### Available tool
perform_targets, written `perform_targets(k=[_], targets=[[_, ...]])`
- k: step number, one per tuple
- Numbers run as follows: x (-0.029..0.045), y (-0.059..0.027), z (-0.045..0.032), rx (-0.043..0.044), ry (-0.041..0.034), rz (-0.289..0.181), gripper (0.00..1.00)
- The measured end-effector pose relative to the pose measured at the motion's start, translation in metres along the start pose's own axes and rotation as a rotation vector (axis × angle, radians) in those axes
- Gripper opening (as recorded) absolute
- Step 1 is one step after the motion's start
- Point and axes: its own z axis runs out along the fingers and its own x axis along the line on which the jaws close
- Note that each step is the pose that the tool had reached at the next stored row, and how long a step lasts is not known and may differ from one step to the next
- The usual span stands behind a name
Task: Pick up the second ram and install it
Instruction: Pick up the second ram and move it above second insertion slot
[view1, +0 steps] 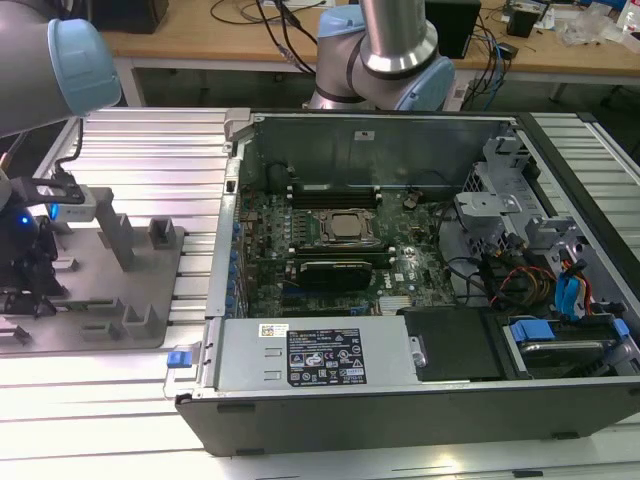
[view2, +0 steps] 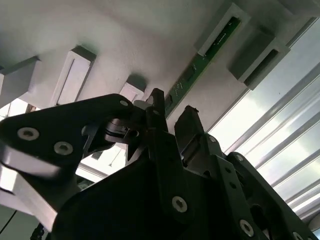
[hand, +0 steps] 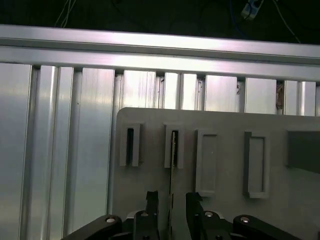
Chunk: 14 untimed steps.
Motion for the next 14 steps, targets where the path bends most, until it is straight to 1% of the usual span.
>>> perform_targets(k=[4,5,6,7,14], targets=[[0.0,0.0,0.0002,0.0001,-0.0001,0.0,0.34],[-0.0001,0.0,0.0004,0.0002,-0.0001,0.0,0.25],[0.0,0.0,0.0004,0.0001,-0.0001,0.0,0.24],[0.0,0.0,0.0004,0.0001,-0.0001,0.0,0.16],[0.0012,0.0001,0.0006,0.0002,-0.0002,0.0,0.16]])
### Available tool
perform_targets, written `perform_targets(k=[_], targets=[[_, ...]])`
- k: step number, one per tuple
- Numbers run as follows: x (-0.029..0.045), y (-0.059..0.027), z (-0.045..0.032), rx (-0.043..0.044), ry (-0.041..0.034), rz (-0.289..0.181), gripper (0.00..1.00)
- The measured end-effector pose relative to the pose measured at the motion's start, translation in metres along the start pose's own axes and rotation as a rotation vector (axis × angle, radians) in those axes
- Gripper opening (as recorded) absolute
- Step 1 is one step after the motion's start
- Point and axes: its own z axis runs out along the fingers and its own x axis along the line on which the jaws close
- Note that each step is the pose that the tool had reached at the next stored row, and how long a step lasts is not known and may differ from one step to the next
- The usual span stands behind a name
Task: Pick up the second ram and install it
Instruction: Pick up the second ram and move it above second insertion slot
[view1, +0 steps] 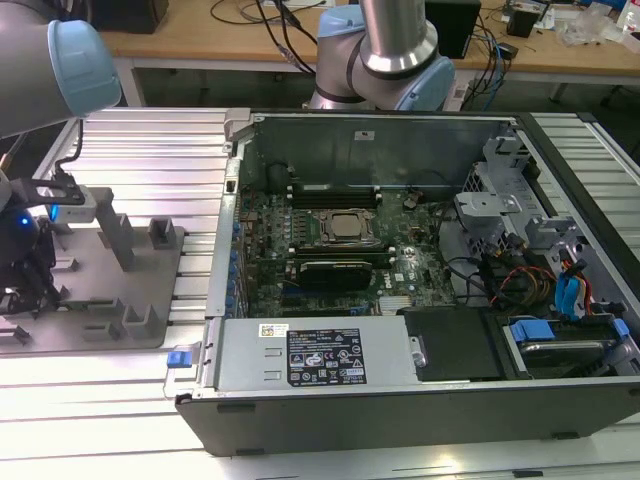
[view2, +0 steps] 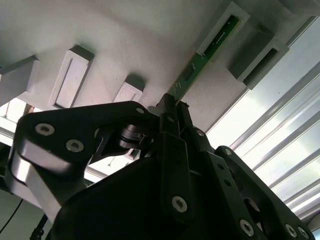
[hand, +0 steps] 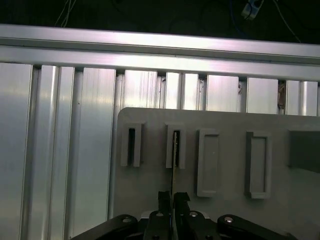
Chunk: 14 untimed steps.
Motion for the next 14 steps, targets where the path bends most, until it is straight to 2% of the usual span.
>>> perform_targets(k=[4,5,11,14], targets=[[0.0004,0.0,-0.0001,-0.0002,0.0,0.0,0.15],[0.0004,0.0,-0.0001,-0.0002,0.0001,0.0,0.09],[0.0007,0.0,-0.0001,-0.0001,0.0001,0.0,0.09],[0.0008,0.0,0.0004,0.0004,-0.0018,0.053,0.09]])
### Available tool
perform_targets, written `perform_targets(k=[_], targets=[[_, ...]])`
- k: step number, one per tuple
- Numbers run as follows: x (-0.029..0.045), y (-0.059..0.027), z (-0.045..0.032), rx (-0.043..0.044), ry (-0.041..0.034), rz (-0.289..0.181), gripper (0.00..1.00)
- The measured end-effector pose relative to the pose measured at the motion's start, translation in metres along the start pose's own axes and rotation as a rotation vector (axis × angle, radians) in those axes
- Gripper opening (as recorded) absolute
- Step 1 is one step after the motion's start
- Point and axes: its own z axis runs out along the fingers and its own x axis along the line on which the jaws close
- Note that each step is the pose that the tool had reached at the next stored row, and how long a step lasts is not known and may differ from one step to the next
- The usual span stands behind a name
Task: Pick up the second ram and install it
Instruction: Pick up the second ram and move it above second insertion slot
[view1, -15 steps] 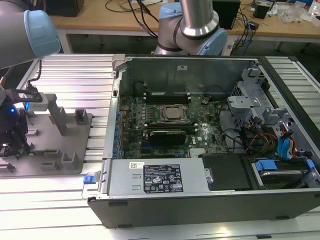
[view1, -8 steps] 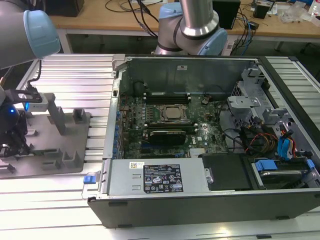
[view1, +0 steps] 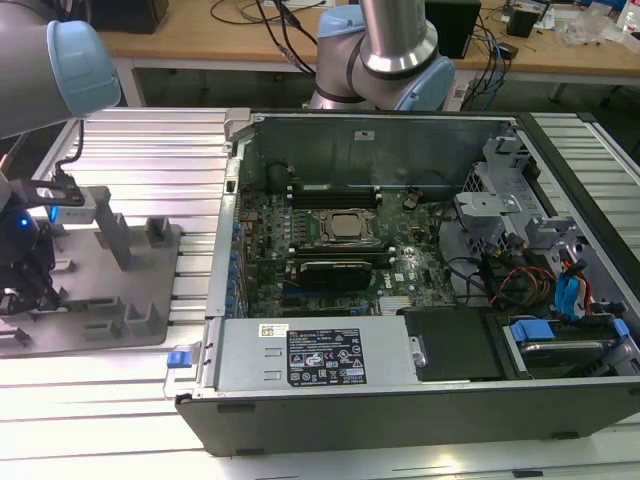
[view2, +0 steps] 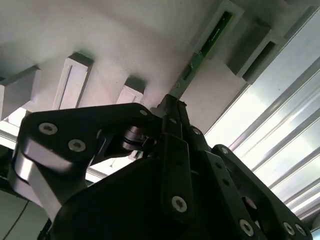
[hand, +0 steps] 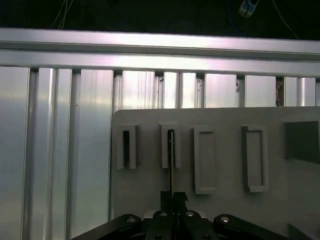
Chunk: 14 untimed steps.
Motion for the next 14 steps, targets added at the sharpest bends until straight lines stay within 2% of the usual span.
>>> perform_targets(k=[1,2,11,14], targets=[[0.0,0.0,0.0001,0.0004,-0.0012,0.03,0.09],[0.0,0.0,0.0002,0.0005,-0.0014,0.033,0.09],[0.0,0.0,0.0002,0.0003,-0.0008,0.015,0.09],[-0.0001,0.0002,-0.0051,0.0012,-0.0008,0.013,0.09]])
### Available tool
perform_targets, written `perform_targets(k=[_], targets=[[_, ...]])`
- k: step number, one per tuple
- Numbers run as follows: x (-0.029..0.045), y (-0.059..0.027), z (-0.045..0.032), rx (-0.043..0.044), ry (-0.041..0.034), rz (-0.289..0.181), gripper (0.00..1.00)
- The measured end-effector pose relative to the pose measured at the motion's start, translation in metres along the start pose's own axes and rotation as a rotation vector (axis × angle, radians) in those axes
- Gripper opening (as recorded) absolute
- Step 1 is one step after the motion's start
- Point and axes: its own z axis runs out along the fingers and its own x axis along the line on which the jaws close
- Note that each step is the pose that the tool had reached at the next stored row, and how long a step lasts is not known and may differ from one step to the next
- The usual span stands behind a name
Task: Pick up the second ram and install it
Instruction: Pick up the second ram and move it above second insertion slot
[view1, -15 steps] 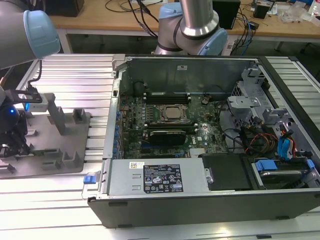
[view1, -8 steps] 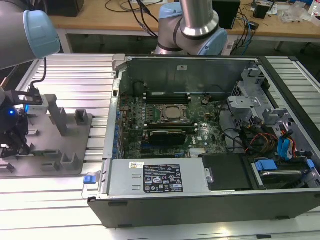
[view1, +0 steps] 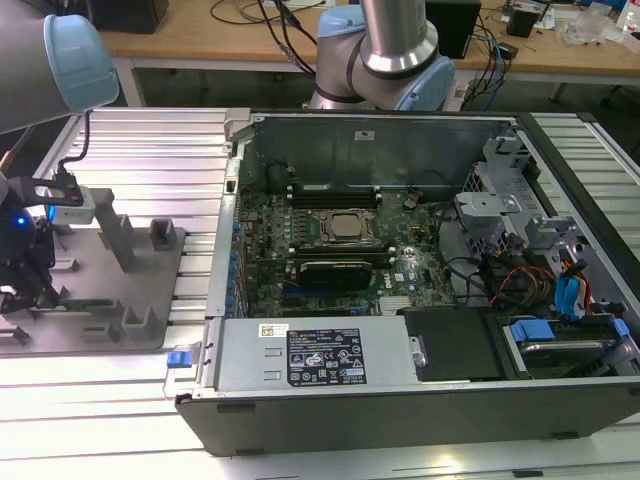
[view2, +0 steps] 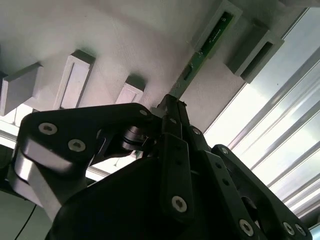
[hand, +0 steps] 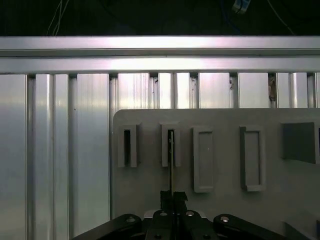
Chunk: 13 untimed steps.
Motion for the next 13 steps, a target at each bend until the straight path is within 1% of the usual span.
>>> perform_targets(k=[13], targets=[[0.0,0.0,-0.0004,-0.0002,0.0002,-0.004,0.09]])
